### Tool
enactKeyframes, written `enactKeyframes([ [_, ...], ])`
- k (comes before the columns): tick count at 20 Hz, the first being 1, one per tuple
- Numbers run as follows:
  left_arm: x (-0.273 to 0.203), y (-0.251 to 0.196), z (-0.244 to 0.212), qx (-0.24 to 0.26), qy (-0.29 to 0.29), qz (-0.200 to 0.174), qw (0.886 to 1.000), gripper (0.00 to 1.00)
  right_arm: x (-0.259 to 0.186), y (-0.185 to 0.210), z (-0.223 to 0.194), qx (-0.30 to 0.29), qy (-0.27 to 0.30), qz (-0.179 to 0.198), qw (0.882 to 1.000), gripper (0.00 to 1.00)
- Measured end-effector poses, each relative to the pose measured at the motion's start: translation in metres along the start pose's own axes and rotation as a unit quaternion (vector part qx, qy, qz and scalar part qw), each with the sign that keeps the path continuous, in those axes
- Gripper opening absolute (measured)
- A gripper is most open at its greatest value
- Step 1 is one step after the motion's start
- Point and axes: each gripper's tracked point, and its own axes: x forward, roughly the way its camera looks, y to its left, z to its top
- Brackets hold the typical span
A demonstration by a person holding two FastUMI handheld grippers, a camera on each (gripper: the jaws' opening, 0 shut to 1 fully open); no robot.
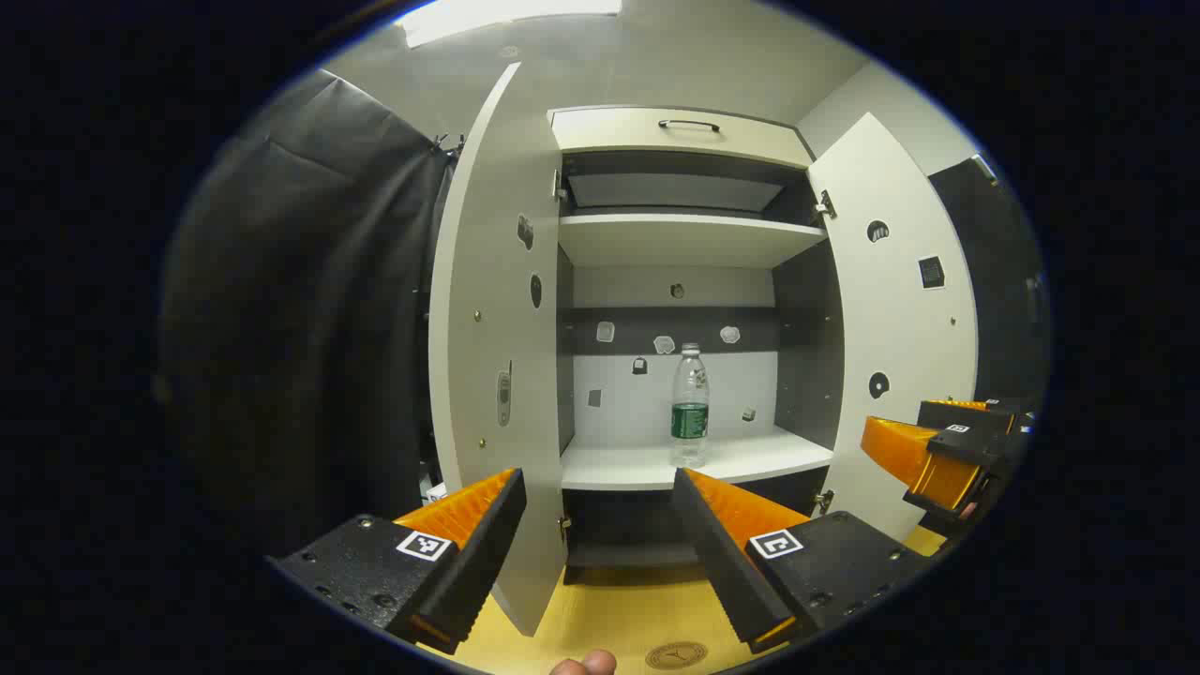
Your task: Grasp the bottle in the cabinet with the left hand and place it on the coaster, then close the right door with the right hand and the left door with the left hand.
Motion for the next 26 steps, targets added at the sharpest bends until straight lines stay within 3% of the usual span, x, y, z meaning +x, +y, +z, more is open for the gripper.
enactKeyframes([
  [1,0.0,-0.001,0.0,0.0,-0.001,-0.001,1.0,1.0,0.001,0.0,0.0,0.0,0.0,0.0,1.0,1.0],
  [16,0.02,-0.011,-0.004,0.002,0.001,-0.016,1.0,0.99,0.009,-0.002,-0.002,0.002,0.001,-0.001,1.0,1.0],
  [26,0.1,-0.049,-0.009,-0.006,0.006,-0.048,0.999,0.99,0.015,-0.015,-0.009,-0.001,0.017,-0.011,1.0,0.96],
])
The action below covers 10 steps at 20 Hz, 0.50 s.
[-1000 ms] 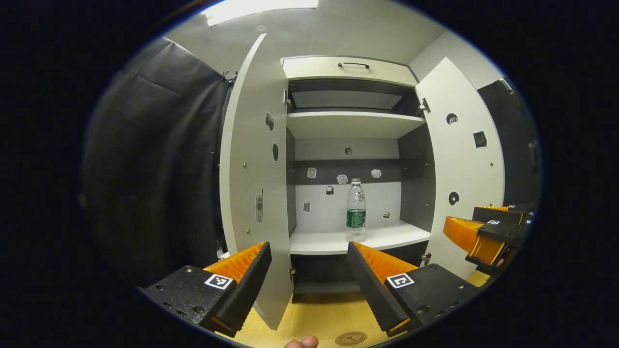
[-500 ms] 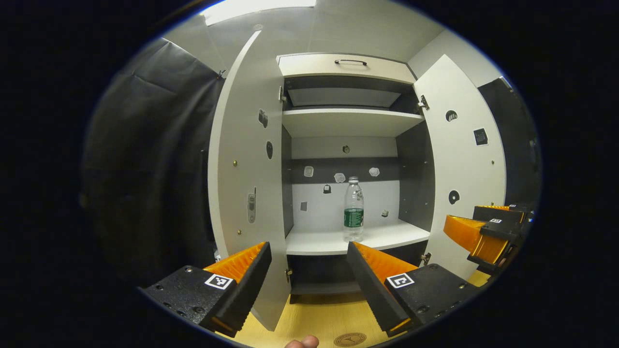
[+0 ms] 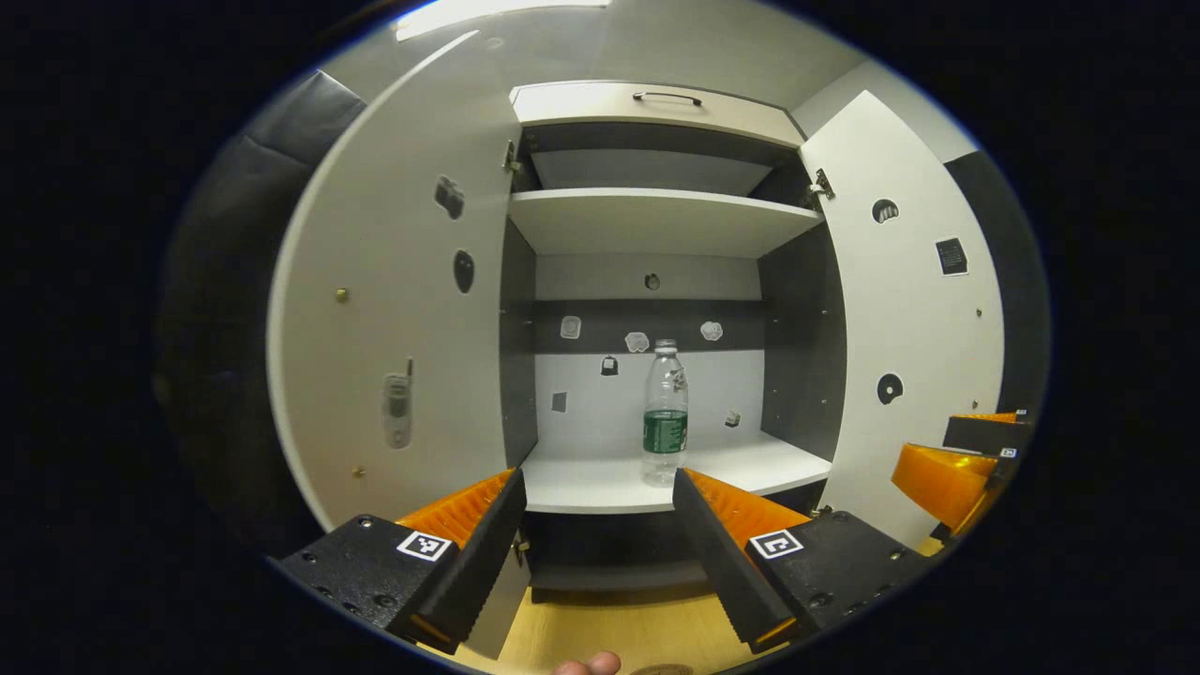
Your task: Grasp the bottle in the cabinet with the left hand and place it on the coaster, then close the right door with the right hand and the left door with the left hand.
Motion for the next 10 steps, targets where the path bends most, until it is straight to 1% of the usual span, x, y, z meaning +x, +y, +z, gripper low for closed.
enactKeyframes([
  [1,0.011,-0.006,0.001,-0.002,-0.003,-0.006,1.0,0.99,0.001,-0.002,0.0,0.0,0.001,-0.002,1.0,0.96],
  [2,0.022,-0.012,0.001,-0.003,-0.002,-0.012,1.0,1.0,0.003,-0.005,-0.002,0.0,0.004,-0.005,1.0,1.0],
  [3,0.035,-0.019,0.001,-0.003,-0.004,-0.018,1.0,0.99,0.004,-0.006,-0.003,0.0,0.007,-0.006,1.0,0.96],
  [4,0.048,-0.024,0.002,-0.001,-0.004,-0.023,1.0,0.99,0.005,-0.009,-0.004,0.0,0.01,-0.009,1.0,1.0],
  [10,0.113,-0.053,0.0,0.007,-0.004,-0.046,0.999,0.99,0.014,-0.025,-0.007,-0.003,0.019,-0.024,1.0,1.0],
])
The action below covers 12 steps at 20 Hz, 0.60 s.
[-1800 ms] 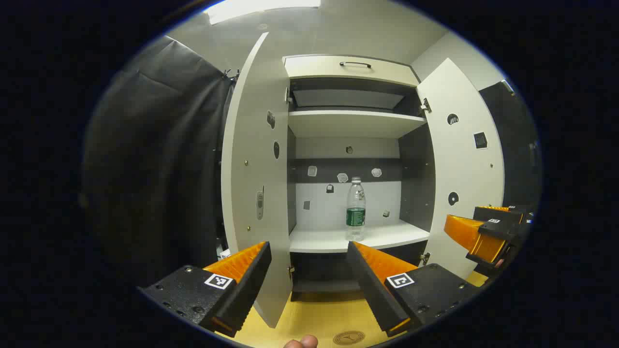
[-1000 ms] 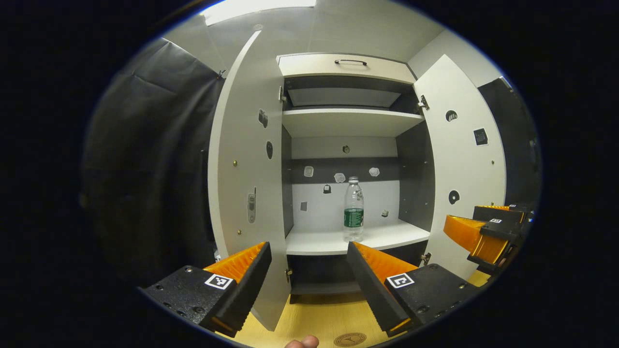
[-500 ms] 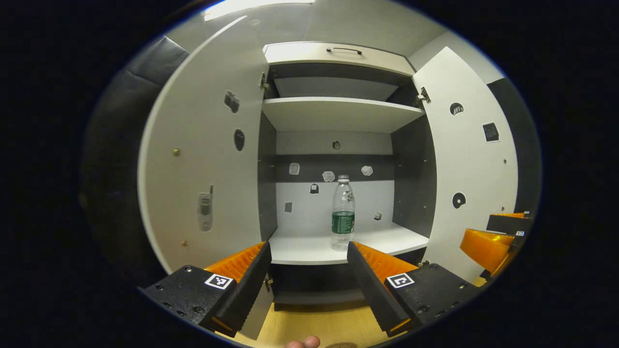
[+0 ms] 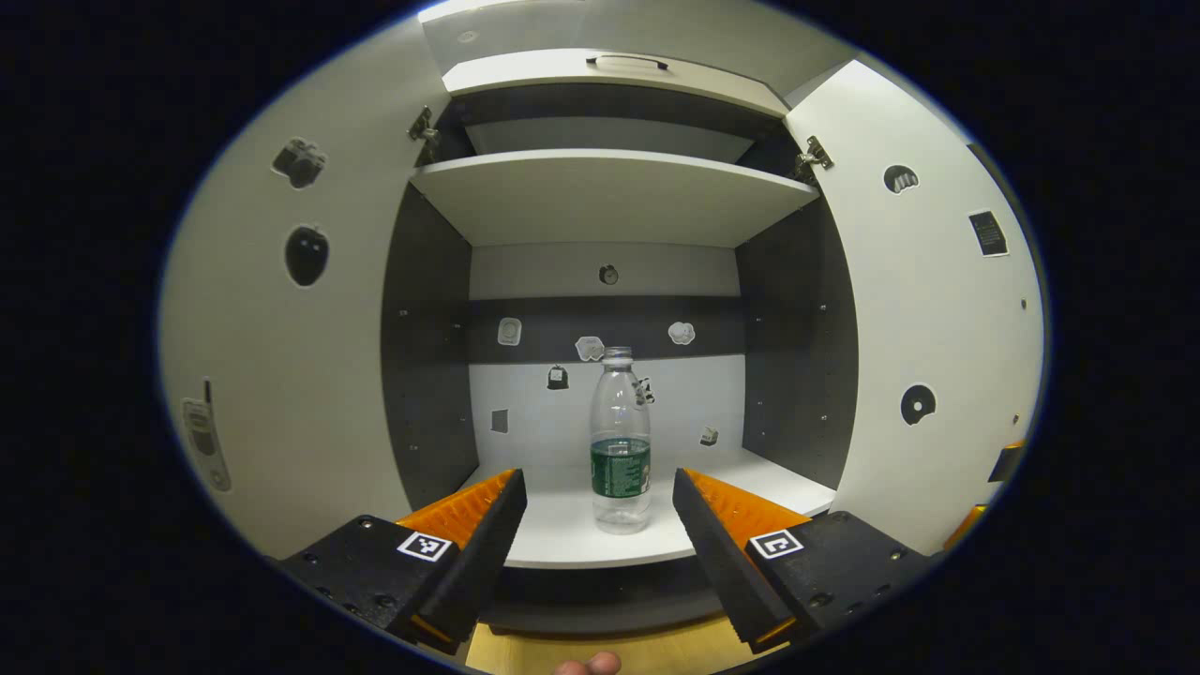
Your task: Grasp the bottle in the cabinet with the left hand and place it on the coaster, then close the right door with the right hand and the left door with the left hand.
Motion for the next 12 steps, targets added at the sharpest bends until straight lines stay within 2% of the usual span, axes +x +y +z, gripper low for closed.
enactKeyframes([
  [6,0.062,-0.012,-0.011,-0.001,0.011,-0.008,1.0,1.0,0.004,-0.015,-0.007,-0.009,0.016,-0.014,1.0,1.0],
  [12,0.101,-0.018,-0.02,-0.008,0.018,-0.011,1.0,1.0,0.006,-0.018,-0.018,-0.014,0.032,-0.016,0.999,1.0],
])
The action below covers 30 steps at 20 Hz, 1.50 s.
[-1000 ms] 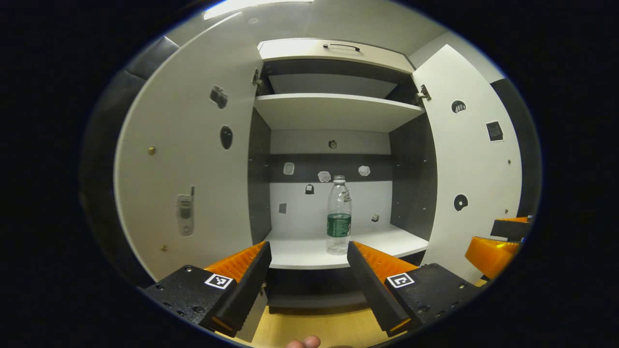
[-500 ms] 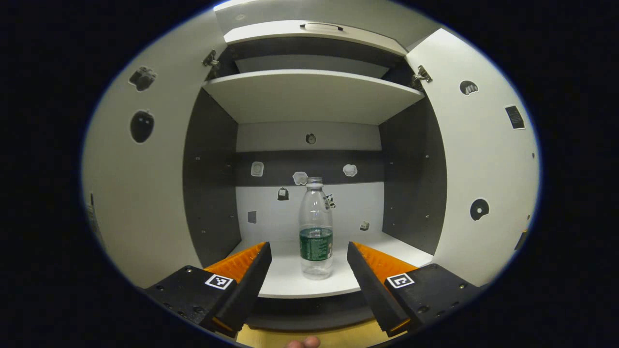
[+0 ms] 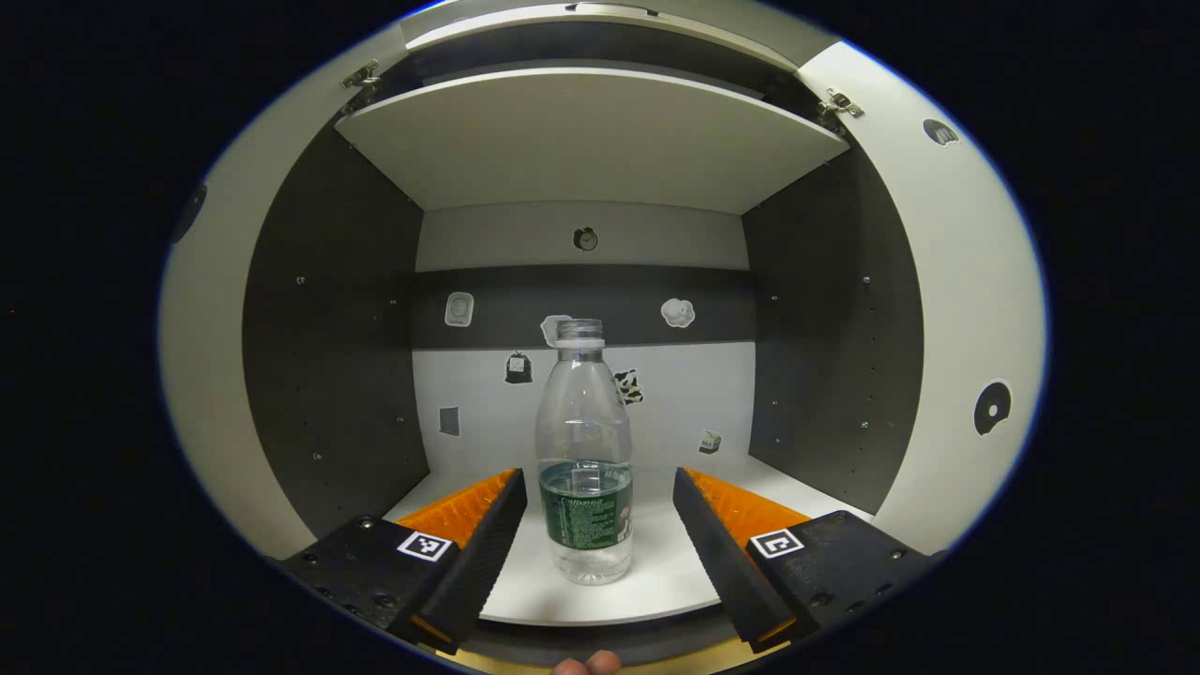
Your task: Grasp the bottle in the cabinet with the left hand and place it on the coaster, then close the right door with the right hand and the left door with the left hand.
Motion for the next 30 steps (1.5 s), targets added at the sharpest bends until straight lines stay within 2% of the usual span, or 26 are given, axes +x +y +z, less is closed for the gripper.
enactKeyframes([
  [12,0.045,0.015,-0.011,-0.015,0.015,0.017,1.0,0.99,-0.001,-0.005,-0.017,0.0,0.028,0.004,1.0,1.0],
  [15,0.042,0.018,-0.004,-0.011,0.005,0.024,1.0,0.83,-0.003,-0.008,-0.021,0.003,0.034,0.003,0.999,1.0],
  [18,0.035,0.017,0.0,-0.006,0.007,0.022,1.0,0.82,-0.006,-0.01,-0.023,0.01,0.034,0.004,0.999,1.0],
  [22,0.001,0.013,0.016,-0.016,-0.008,0.018,1.0,0.82,-0.012,-0.011,-0.023,0.012,0.03,0.008,0.999,1.0],
  [26,-0.061,0.005,0.022,-0.01,-0.031,0.012,0.999,0.82,-0.021,-0.017,-0.028,0.023,0.031,0.009,0.999,1.0],
  [30,-0.123,0.0,0.004,0.005,-0.038,0.02,0.999,0.81,-0.032,-0.025,-0.036,0.034,0.038,0.006,0.999,1.0],
])
